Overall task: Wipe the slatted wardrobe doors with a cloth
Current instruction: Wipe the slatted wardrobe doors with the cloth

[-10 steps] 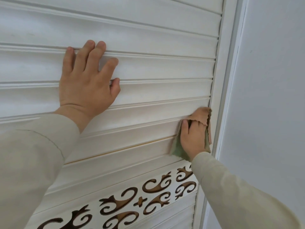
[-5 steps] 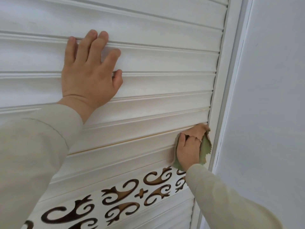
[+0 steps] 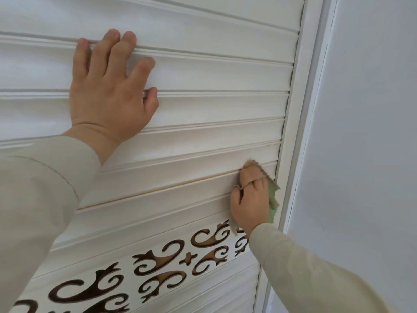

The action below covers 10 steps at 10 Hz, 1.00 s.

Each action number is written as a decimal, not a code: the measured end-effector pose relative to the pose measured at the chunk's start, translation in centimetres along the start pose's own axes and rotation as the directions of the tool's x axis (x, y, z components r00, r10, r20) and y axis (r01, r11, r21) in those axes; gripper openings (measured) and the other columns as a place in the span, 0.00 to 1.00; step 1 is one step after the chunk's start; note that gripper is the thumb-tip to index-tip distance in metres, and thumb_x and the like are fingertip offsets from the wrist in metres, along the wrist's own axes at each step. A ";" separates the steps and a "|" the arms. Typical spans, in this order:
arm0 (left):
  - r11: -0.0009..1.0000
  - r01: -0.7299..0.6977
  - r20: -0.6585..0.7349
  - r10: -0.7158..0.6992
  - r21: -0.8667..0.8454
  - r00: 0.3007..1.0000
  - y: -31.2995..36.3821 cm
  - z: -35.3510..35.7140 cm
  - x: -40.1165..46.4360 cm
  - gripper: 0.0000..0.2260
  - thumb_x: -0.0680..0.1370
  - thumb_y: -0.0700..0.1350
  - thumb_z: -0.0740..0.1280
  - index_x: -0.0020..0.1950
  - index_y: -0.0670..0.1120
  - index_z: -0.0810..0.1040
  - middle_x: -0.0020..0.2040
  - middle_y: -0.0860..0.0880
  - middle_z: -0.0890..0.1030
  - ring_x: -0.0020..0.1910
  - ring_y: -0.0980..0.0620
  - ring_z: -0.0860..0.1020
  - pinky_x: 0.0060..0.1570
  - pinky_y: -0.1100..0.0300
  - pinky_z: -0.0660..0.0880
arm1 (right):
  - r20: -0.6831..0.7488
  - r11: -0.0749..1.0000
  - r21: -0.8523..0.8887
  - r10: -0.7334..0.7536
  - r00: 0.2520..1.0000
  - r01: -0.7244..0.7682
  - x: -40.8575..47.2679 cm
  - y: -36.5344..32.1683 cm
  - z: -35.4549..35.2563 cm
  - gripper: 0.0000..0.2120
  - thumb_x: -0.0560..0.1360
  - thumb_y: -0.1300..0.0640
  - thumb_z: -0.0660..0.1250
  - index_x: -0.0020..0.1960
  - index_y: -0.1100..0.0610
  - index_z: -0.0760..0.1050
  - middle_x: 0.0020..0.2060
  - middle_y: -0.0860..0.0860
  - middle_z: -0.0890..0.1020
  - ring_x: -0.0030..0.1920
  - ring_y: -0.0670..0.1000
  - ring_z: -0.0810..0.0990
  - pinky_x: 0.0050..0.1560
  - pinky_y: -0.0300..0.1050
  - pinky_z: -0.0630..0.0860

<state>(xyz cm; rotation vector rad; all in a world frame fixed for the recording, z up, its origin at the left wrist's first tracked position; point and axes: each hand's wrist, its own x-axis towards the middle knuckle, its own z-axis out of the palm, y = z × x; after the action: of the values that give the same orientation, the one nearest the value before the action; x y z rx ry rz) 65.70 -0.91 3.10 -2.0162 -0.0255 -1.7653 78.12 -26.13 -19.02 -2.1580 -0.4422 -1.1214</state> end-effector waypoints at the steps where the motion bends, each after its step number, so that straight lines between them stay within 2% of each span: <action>1: 1.000 -0.005 -0.007 0.005 -0.005 1.000 0.2 0.0 -0.1 0.18 0.81 0.54 0.57 0.67 0.47 0.71 0.74 0.41 0.67 0.75 0.40 0.62 0.74 0.40 0.53 | 0.027 0.992 -0.064 -0.108 0.994 0.110 0.8 1.9 -0.5 0.21 0.75 0.56 0.60 0.63 0.66 0.76 0.57 0.59 0.79 0.60 0.61 0.73 0.70 0.49 0.64; 2: 1.000 -0.004 -0.012 0.004 -0.010 1.000 0.1 0.0 0.0 0.18 0.81 0.53 0.57 0.67 0.47 0.71 0.74 0.41 0.67 0.75 0.39 0.62 0.74 0.39 0.54 | 0.050 0.983 -0.138 0.130 0.990 -0.122 3.0 5.0 -1.5 0.20 0.74 0.55 0.59 0.61 0.65 0.76 0.56 0.60 0.80 0.59 0.62 0.72 0.65 0.52 0.69; 3: 1.000 -0.005 -0.017 0.005 -0.004 1.000 0.1 0.0 0.1 0.18 0.80 0.53 0.58 0.67 0.47 0.71 0.74 0.41 0.68 0.75 0.39 0.63 0.74 0.39 0.55 | 0.037 0.956 -0.142 0.264 0.964 -0.256 3.9 5.6 -1.9 0.20 0.74 0.59 0.61 0.63 0.67 0.75 0.61 0.61 0.78 0.62 0.61 0.69 0.65 0.53 0.70; 4: 1.000 -0.008 -0.019 0.008 0.005 1.000 0.1 0.1 0.0 0.18 0.80 0.53 0.58 0.67 0.47 0.71 0.74 0.41 0.68 0.75 0.39 0.63 0.74 0.39 0.55 | 0.027 0.988 -0.075 0.135 0.991 -0.132 2.8 3.3 -1.7 0.20 0.73 0.59 0.59 0.59 0.69 0.78 0.57 0.62 0.79 0.60 0.63 0.73 0.67 0.54 0.69; 5: 1.000 -0.009 -0.028 0.010 0.002 1.000 0.0 0.2 -0.1 0.18 0.81 0.54 0.57 0.67 0.47 0.71 0.74 0.41 0.68 0.74 0.39 0.63 0.74 0.39 0.55 | 0.050 0.997 0.081 0.008 0.999 -0.012 2.7 2.8 -2.3 0.15 0.75 0.62 0.59 0.58 0.65 0.78 0.54 0.56 0.79 0.58 0.60 0.75 0.64 0.48 0.70; 6: 1.000 -0.006 -0.031 0.006 0.001 1.000 0.1 0.1 -0.1 0.18 0.81 0.54 0.57 0.67 0.46 0.71 0.74 0.41 0.68 0.74 0.39 0.63 0.74 0.39 0.54 | 0.019 0.980 0.155 0.127 0.992 -0.128 5.9 4.1 -3.3 0.09 0.79 0.61 0.56 0.55 0.61 0.73 0.49 0.52 0.74 0.54 0.58 0.74 0.57 0.43 0.67; 7: 1.000 -0.005 -0.036 0.005 0.001 0.999 0.1 0.1 0.0 0.18 0.81 0.54 0.57 0.67 0.47 0.72 0.74 0.41 0.68 0.74 0.39 0.63 0.73 0.40 0.55 | -0.013 0.939 0.245 0.254 0.967 -0.243 8.2 3.5 -3.1 0.15 0.81 0.60 0.55 0.65 0.63 0.70 0.63 0.57 0.70 0.66 0.57 0.68 0.70 0.41 0.61; 8: 1.000 -0.008 -0.051 0.009 0.021 0.999 0.0 0.3 -0.1 0.18 0.81 0.54 0.57 0.66 0.47 0.72 0.74 0.41 0.69 0.74 0.39 0.64 0.73 0.40 0.55 | 0.005 0.945 0.269 0.190 0.982 -0.185 6.6 1.5 -2.2 0.20 0.81 0.56 0.53 0.67 0.66 0.70 0.67 0.56 0.68 0.67 0.54 0.66 0.73 0.38 0.58; 9: 1.000 -0.006 -0.049 0.007 0.021 0.999 0.0 0.4 -0.2 0.18 0.81 0.54 0.57 0.67 0.47 0.72 0.73 0.41 0.69 0.74 0.39 0.63 0.73 0.39 0.55 | 0.060 0.969 0.244 0.026 0.998 -0.040 5.0 0.9 -1.9 0.21 0.82 0.57 0.55 0.73 0.63 0.66 0.71 0.53 0.65 0.69 0.51 0.63 0.73 0.38 0.55; 10: 1.000 -0.006 -0.033 0.006 0.004 0.999 0.2 0.2 0.0 0.19 0.81 0.54 0.57 0.67 0.47 0.71 0.74 0.41 0.68 0.74 0.39 0.63 0.74 0.39 0.55 | 0.062 0.924 0.333 0.177 0.982 -0.187 6.4 1.9 -2.5 0.23 0.83 0.58 0.55 0.77 0.62 0.60 0.75 0.54 0.59 0.75 0.52 0.59 0.77 0.45 0.52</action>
<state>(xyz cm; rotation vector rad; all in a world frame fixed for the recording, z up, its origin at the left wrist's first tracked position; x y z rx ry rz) 65.92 -0.97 3.00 -1.9821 -0.0127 -1.7934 81.40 -29.21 -13.53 -1.8728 -0.4055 -0.8411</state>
